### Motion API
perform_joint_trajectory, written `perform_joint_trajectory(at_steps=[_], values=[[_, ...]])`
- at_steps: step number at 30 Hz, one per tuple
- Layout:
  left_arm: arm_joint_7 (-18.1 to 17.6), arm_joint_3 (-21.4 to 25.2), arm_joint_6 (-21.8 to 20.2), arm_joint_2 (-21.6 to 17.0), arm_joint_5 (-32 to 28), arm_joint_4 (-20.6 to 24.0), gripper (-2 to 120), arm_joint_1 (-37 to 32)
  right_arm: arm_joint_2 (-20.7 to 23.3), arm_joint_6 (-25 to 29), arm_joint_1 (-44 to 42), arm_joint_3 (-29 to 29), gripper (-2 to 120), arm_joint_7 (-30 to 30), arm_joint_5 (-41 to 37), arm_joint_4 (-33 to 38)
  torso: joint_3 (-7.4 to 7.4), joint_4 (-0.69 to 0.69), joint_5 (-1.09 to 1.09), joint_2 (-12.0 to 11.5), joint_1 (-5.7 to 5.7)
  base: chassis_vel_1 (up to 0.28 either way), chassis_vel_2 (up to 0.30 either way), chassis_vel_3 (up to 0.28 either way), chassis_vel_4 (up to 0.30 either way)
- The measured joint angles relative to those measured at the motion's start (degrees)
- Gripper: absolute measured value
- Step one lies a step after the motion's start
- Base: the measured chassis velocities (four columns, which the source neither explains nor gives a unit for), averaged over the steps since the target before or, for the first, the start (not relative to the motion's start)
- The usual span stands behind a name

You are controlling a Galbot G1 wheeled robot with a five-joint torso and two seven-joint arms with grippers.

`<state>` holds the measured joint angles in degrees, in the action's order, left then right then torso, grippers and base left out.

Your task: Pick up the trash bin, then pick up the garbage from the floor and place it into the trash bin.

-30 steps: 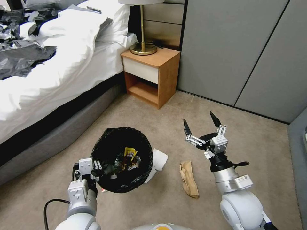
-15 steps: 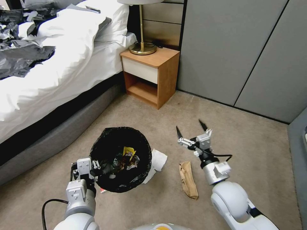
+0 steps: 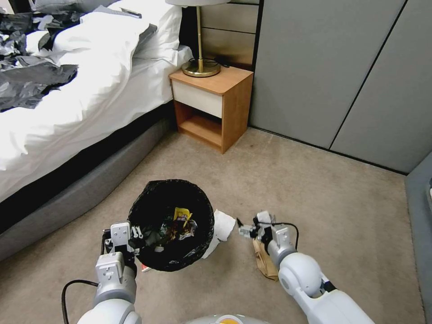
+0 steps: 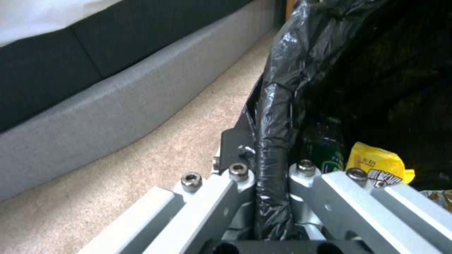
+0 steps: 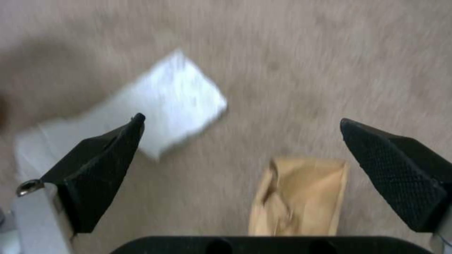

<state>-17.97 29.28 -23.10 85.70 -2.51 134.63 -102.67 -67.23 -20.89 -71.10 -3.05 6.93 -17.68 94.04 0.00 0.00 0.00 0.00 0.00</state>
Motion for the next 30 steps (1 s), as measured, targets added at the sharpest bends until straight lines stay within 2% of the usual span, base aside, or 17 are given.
perform_joint_trajectory(at_steps=[8, 13, 24, 27, 28, 30], values=[[0.02, -0.16, 0.11, 0.38, 0.04, -0.04, 0, -0.12, -2.36, 1.82, 1.79, -0.81, 100, -3.67, 4.45, -9.54, 0.00, 0.01, 0.01, 0.00, 0.00, 0.000, 0.000, 0.000, 0.000], [0.02, -0.17, 0.12, 0.37, 0.05, -0.03, 0, -0.06, -2.60, 3.86, 1.50, -1.66, 100, -4.78, 6.73, -13.14, 0.00, 0.00, 0.00, 0.00, 0.00, 0.000, 0.000, 0.000, 0.000], [0.03, -0.28, 0.00, 0.32, 0.07, -0.04, 0, 0.08, -3.19, 7.37, 0.74, -3.33, 100, -5.47, 8.23, -16.92, 0.00, 0.00, 0.00, 0.00, 0.00, 0.000, 0.000, 0.000, 0.000], [0.03, -0.28, 0.00, 0.32, 0.07, -0.03, 0, 0.09, -3.50, 8.57, 0.49, -3.57, 90, -5.69, 8.59, -17.98, 0.00, 0.00, 0.00, 0.00, 0.00, 0.000, 0.000, 0.000, 0.000], [0.03, -0.28, 0.00, 0.32, 0.07, -0.03, 0, 0.09, -3.50, 8.57, 0.49, -3.57, 90, -5.69, 8.59, -17.98, 0.00, 0.00, 0.00, 0.00, 0.00, 0.000, 0.000, 0.000, 0.000], [0.03, -0.30, 0.00, 0.32, 0.07, -0.03, 0, 0.10, -3.78, 9.11, 0.26, -3.60, 80, -5.71, 8.87, -18.32, 0.00, 0.00, 0.00, 0.00, 0.00, 0.000, 0.000, 0.000, 0.000]])
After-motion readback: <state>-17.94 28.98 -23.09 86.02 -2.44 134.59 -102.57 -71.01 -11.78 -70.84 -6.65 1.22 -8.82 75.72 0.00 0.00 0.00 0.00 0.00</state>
